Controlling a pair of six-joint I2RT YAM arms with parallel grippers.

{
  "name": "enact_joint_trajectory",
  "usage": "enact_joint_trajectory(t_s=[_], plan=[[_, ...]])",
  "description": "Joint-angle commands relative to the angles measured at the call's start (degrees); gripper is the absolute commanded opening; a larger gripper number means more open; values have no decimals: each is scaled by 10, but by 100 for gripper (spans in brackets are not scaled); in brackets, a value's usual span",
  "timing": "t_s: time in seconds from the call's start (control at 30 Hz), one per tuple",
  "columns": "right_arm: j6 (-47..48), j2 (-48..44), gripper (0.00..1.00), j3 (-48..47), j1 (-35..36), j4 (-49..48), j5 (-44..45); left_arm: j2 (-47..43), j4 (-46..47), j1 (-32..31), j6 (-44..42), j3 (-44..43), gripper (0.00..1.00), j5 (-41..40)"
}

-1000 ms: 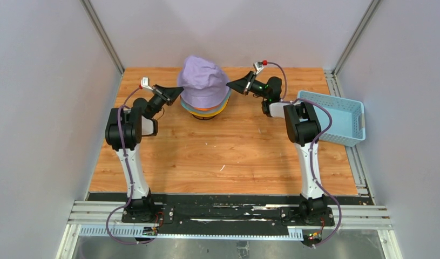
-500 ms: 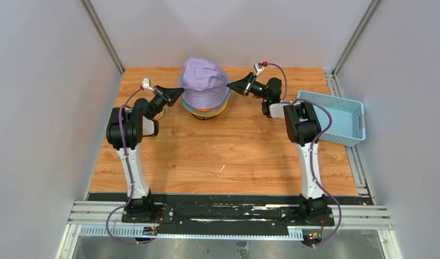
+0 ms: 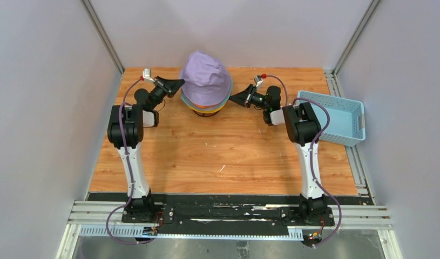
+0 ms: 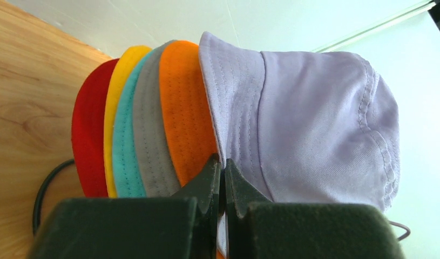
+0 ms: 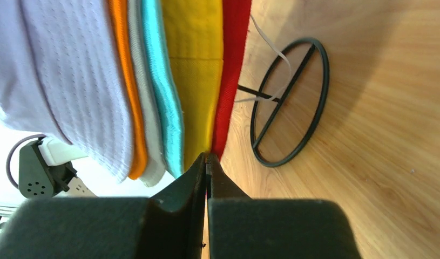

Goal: Stack the hats

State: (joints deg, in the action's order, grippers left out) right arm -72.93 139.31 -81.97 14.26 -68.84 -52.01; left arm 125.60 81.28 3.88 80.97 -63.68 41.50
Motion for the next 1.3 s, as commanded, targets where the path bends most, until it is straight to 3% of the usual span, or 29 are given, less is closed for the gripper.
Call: enact_joint_trajectory(t_s=[0.0, 0.1, 0.3, 0.5, 0.6, 0.7, 0.93, 1.13, 1.27], plan=[[31, -15, 1, 17, 7, 6, -13, 17, -60, -11, -39, -49, 3, 6], [39, -30, 1, 30, 13, 10, -12, 28, -80, -12, -43, -75, 7, 8], [93, -87, 2, 62, 13, 60, -10, 26, -153, -12, -85, -99, 28, -2], [277, -196, 42, 79, 10, 272, 38, -5, -273, -7, -168, -124, 43, -32], [386, -233, 49, 45, 11, 424, 102, -46, -328, 0, -214, -96, 44, -75], [450, -244, 51, -4, 11, 517, 151, -106, -408, 2, -279, -56, 45, -141], [502, -176, 53, -177, 9, 606, 192, -247, -459, -1, -317, 59, 46, -271], [531, -29, 53, -386, 9, 669, 207, -338, -460, -31, -332, 129, 46, -272], [543, 39, 54, -467, 9, 671, 217, -395, -463, -57, -348, 189, 46, -276]])
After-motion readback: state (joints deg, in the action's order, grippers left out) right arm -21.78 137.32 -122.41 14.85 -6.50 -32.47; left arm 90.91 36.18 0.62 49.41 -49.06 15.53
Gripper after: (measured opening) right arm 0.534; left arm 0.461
